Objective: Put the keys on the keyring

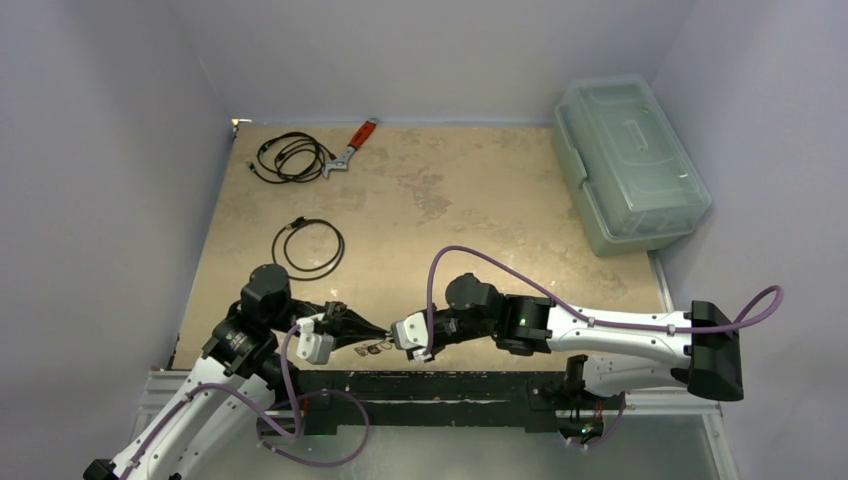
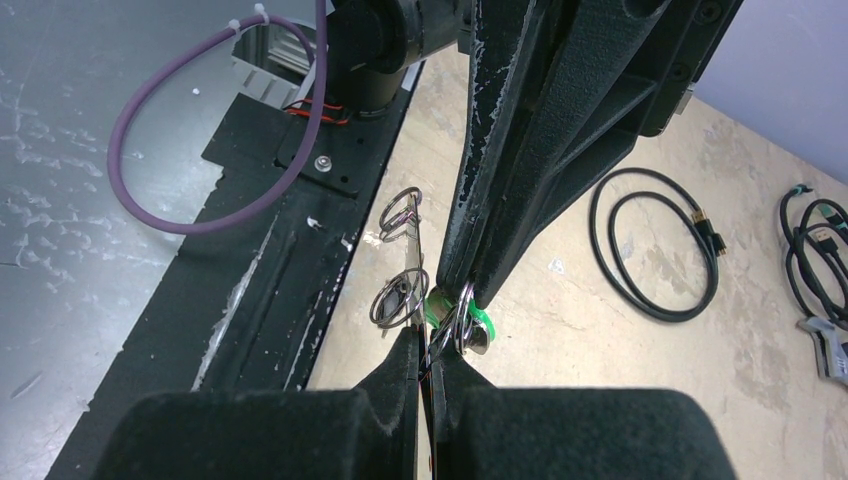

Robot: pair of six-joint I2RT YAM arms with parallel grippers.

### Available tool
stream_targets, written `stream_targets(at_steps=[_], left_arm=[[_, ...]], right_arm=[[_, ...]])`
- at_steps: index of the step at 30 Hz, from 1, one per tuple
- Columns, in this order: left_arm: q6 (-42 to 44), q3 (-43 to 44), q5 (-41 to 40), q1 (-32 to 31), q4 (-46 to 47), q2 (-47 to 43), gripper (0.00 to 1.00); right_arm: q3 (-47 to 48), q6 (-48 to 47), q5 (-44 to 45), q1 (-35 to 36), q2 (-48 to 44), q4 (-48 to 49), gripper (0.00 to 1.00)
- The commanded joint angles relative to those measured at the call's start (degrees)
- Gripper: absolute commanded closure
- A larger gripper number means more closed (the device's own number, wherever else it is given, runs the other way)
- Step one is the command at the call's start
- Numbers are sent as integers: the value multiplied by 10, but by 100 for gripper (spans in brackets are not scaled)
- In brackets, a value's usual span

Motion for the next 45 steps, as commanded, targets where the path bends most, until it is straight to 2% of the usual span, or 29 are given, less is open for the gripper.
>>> stream_targets(at_steps=[1, 23, 32, 39, 45], left_arm=[[8, 15, 15, -5, -1, -3, 100], [24, 18, -16, -6, -19, -21, 100], [96, 49, -26, -6, -77, -2, 100], [238, 136, -40, -38, -214, 93, 100], [252, 161, -72, -59, -237, 112, 100]], right_arm=[[28, -11, 11, 1, -24, 33, 100], [25, -11, 24, 1, -41, 27, 100], [27, -9, 12, 1, -37, 27, 100], [47, -7, -11, 1, -15, 0, 100], [43, -12, -18, 1, -27, 3, 100]])
